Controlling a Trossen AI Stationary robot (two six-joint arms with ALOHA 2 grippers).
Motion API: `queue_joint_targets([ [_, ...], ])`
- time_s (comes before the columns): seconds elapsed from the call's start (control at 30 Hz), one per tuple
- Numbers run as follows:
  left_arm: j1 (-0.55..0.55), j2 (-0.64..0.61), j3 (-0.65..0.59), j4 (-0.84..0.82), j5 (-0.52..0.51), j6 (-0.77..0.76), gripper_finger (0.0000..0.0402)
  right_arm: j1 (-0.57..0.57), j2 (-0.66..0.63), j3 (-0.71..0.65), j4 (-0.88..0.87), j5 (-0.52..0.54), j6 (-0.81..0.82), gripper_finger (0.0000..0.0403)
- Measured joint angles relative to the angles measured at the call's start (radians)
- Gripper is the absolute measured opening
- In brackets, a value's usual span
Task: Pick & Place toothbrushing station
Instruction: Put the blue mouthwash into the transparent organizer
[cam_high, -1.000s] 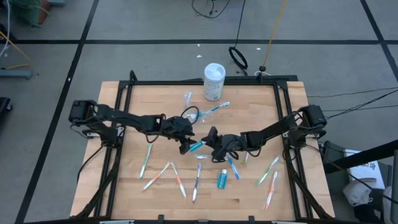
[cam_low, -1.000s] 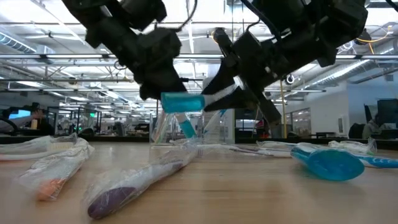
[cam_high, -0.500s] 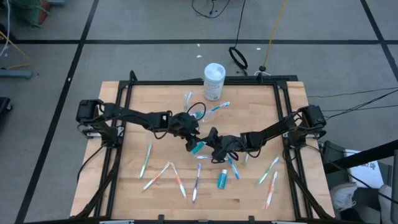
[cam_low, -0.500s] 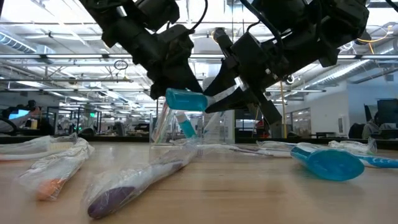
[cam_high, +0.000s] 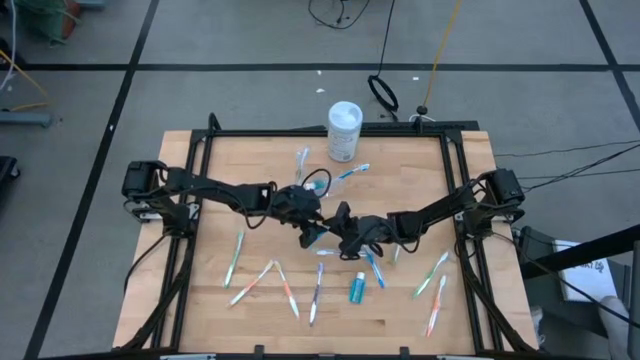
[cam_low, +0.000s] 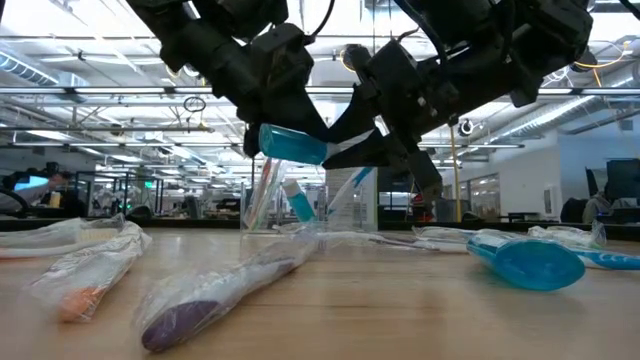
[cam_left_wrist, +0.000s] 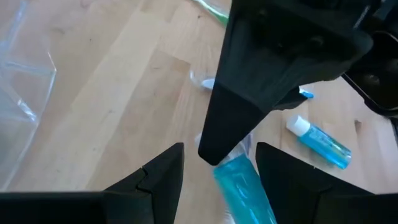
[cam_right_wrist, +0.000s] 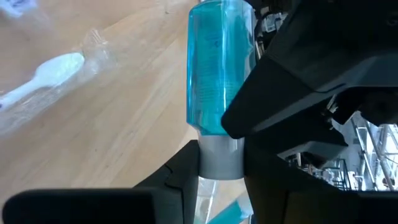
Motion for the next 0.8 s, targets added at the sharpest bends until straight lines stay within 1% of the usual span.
queue_joint_targets([
  [0.23, 0.009, 0.000, 0.000, -0.074, -0.008, -0.031, 0.0207, -0.001, 0.000, 0.000, 0.004, 0.121, -0.061, 0.0100],
  [0.33, 0.021, 0.000, -0.001, -0.060, -0.006, -0.026, 0.0201, -0.001, 0.000, 0.000, 0.013, 0.128, -0.080, 0.0100],
  [0.4, 0.030, 0.000, -0.001, -0.054, -0.005, -0.016, 0.0186, -0.001, 0.000, 0.000, 0.011, 0.130, -0.082, 0.0101],
  [0.63, 0.048, 0.000, -0.001, -0.029, 0.000, 0.021, 0.0117, -0.002, 0.000, -0.001, 0.010, 0.129, -0.078, 0.0109],
  [0.7, 0.051, 0.000, -0.001, -0.029, -0.001, 0.037, 0.0105, -0.002, 0.000, -0.001, 0.010, 0.129, -0.077, 0.0110],
  [0.8, 0.054, 0.000, -0.001, -0.028, -0.001, 0.042, 0.0099, -0.002, 0.000, -0.001, 0.014, 0.129, -0.065, 0.0111],
])
